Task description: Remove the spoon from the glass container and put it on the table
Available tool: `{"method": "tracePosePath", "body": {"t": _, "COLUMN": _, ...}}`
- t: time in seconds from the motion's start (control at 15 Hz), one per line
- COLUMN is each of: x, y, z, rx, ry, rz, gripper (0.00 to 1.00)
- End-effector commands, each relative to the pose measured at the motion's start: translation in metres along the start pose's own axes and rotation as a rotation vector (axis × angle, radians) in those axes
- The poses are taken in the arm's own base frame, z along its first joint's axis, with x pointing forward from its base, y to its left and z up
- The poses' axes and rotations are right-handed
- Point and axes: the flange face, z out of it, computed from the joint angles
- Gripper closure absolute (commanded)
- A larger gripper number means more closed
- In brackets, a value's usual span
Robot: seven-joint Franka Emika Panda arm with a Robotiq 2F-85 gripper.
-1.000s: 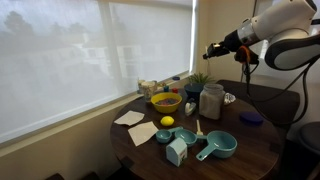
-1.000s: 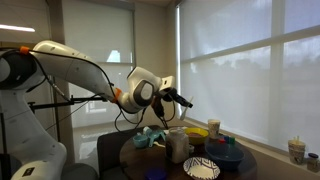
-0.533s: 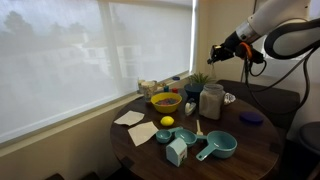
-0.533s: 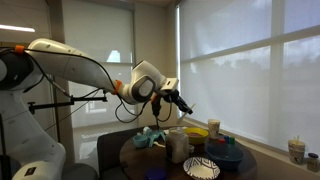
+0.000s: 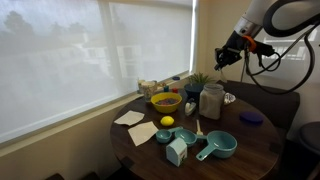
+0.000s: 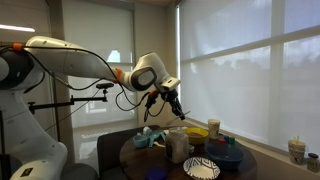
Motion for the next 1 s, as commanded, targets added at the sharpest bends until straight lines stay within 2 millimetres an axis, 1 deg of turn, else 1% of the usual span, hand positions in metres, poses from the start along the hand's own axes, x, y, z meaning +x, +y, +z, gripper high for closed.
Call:
{"method": "tracePosePath", "body": {"t": 0.0, "x": -0.011, "y": 0.001, "z": 0.002, "rx": -0.092, "ry": -0.097, "rz": 0.056, "gripper": 0.97}}
{"method": "tracePosePath", "body": {"t": 0.07, "x": -0.017, "y": 0.001, "z": 0.004, "rx": -0.110, "ry": -0.123, "rz": 0.072, "gripper": 0.97}}
{"method": "tracePosePath", "body": {"t": 0.2, "x": -0.036, "y": -0.004, "z": 0.011, "rx": -0.138, "ry": -0.174, "rz": 0.067, "gripper": 0.97}}
{"method": "tracePosePath", "body": {"t": 0.53, "x": -0.066, "y": -0.016, "z": 0.026, "rx": -0.166, "ry": -0.281, "rz": 0.087, "gripper": 0.97}}
{"method": "tracePosePath", "body": {"t": 0.67, "x": -0.063, "y": -0.017, "z": 0.028, "rx": -0.139, "ry": -0.282, "rz": 0.118, "gripper": 0.97}}
{"method": "tracePosePath", "body": {"t": 0.73, "x": -0.063, "y": -0.014, "z": 0.026, "rx": -0.164, "ry": -0.259, "rz": 0.072, "gripper": 0.87}}
{"method": "tracePosePath", "body": {"t": 0.93, "x": -0.063, "y": -0.013, "z": 0.027, "rx": -0.156, "ry": -0.270, "rz": 0.088, "gripper": 0.87}}
